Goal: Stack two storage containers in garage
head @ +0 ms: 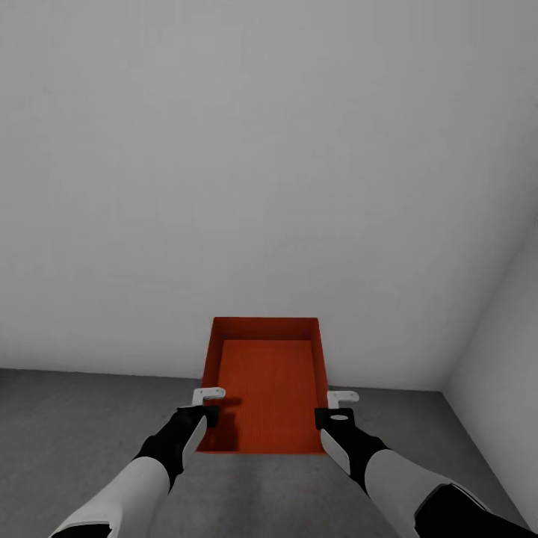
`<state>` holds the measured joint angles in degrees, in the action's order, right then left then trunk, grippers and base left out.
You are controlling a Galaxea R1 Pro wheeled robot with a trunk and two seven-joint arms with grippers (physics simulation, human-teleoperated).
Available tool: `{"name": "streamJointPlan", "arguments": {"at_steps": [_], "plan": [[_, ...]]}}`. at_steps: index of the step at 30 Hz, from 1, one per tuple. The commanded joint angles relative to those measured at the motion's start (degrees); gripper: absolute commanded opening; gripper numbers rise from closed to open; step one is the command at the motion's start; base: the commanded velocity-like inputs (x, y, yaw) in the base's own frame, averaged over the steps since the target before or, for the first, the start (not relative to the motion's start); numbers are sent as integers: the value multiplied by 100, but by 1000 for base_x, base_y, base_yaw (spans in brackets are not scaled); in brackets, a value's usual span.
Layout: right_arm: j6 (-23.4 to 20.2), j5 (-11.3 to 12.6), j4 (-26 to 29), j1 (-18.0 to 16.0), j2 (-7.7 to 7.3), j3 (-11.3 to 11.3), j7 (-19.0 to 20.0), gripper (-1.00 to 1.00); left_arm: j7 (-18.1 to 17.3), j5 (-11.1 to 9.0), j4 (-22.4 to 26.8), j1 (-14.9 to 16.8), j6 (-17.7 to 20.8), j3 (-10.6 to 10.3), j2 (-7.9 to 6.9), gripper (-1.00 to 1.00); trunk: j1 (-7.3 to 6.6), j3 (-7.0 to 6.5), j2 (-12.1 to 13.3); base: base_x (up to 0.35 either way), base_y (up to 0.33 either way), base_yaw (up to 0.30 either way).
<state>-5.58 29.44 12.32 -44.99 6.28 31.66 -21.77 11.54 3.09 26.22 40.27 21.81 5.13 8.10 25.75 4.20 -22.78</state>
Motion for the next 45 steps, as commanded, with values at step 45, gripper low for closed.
{"name": "streamJointPlan", "arguments": {"at_steps": [45], "plan": [[-40,-43,157,-9,-4,-134,-11,-100,47,200,6,-2,77,69,-19,-100,553,462,-1017,0,0,0]]}}
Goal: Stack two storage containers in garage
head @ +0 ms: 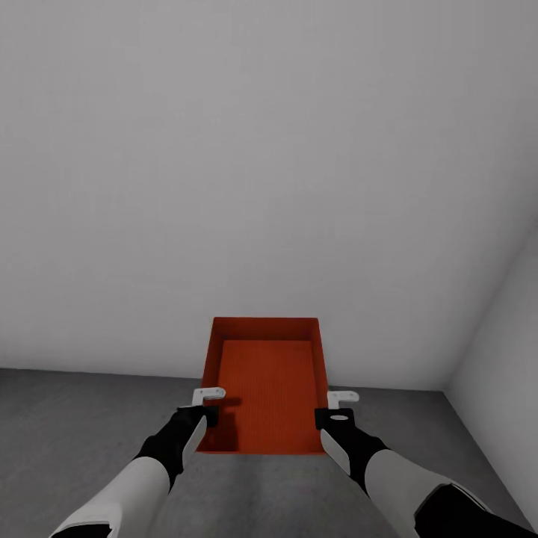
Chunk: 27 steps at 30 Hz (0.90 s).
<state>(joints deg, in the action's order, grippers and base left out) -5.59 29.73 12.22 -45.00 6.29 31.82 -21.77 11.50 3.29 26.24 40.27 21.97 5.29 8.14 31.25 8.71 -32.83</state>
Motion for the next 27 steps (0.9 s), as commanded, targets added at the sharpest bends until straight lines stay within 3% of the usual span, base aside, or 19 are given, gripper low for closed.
{"name": "streamJointPlan", "arguments": {"at_steps": [1,27], "plan": [[-38,-72,167,-9,-5,-149,-11,-100,50,181,4,-2,61,54,-23,-100,25,29,-52,0,0,0],[-38,-72,167,-9,-5,-149,-11,-100,49,181,3,-2,62,58,-23,-100,596,504,-1095,0,0,0]]}}
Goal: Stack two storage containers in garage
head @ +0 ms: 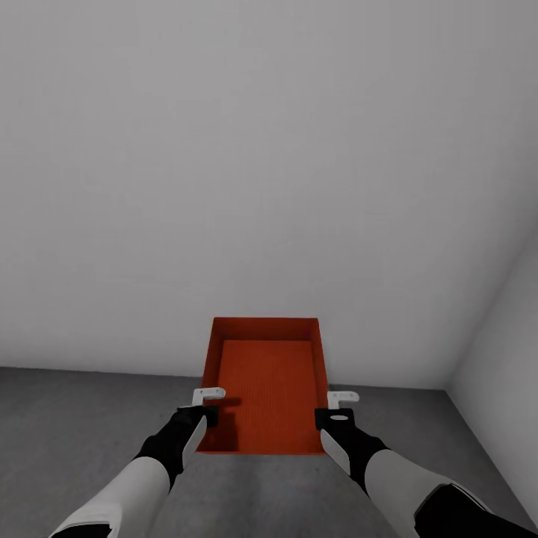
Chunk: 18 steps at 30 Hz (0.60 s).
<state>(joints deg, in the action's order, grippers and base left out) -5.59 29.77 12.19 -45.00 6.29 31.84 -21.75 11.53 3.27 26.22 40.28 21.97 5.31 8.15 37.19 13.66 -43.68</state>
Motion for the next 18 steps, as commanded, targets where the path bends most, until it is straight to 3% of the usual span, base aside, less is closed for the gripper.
{"name": "streamJointPlan", "arguments": {"at_steps": [1,18], "plan": [[-38,-76,169,-9,-5,-152,-13,-100,44,183,5,-2,61,55,-24,-100,24,34,-49,0,0,0],[-38,-76,169,-9,-5,-152,-13,-100,42,183,5,-2,69,49,-23,-100,397,492,-731,0,0,0]]}}
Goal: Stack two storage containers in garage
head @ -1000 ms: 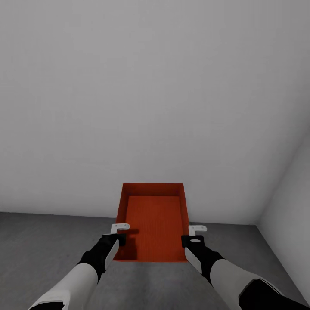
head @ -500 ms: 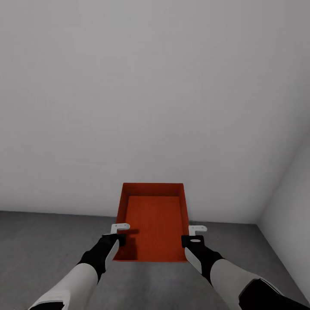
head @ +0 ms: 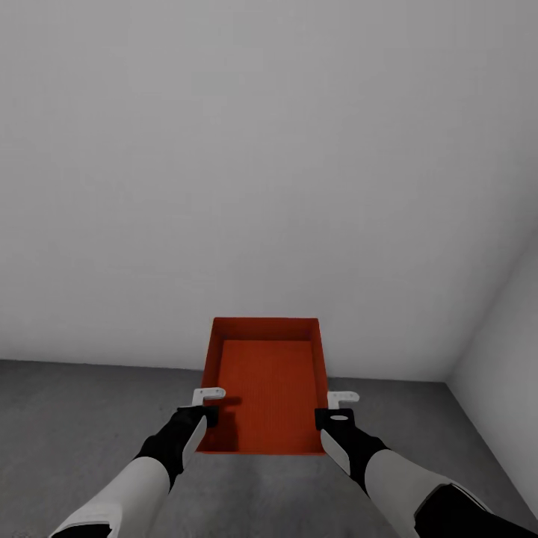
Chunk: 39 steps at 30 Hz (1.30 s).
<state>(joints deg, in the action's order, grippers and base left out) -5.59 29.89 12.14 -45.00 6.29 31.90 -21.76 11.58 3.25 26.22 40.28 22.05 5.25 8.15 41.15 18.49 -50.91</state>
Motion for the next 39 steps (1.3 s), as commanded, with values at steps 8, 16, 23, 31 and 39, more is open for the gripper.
{"name": "streamJointPlan", "arguments": {"at_steps": [8,16,23,31,39], "plan": [[-38,-89,175,-9,-5,-158,-13,-100,36,185,5,-3,62,55,-24,-100,177,226,-329,0,0,0],[-38,-89,175,-9,-5,-158,-13,-100,36,185,5,-3,62,55,-24,-100,353,444,-650,0,0,0],[-38,-89,175,-9,-5,-158,-13,-100,35,185,5,-3,62,55,-24,-100,506,635,-930,0,0,0],[-38,-89,175,-9,-5,-158,-13,-100,30,185,5,-3,62,55,-24,-100,682,853,-1251,0,0,0],[-38,-89,175,-9,-5,-158,-13,-100,21,185,3,-3,62,57,-18,-100,858,1071,-1572,0,0,0]]}}
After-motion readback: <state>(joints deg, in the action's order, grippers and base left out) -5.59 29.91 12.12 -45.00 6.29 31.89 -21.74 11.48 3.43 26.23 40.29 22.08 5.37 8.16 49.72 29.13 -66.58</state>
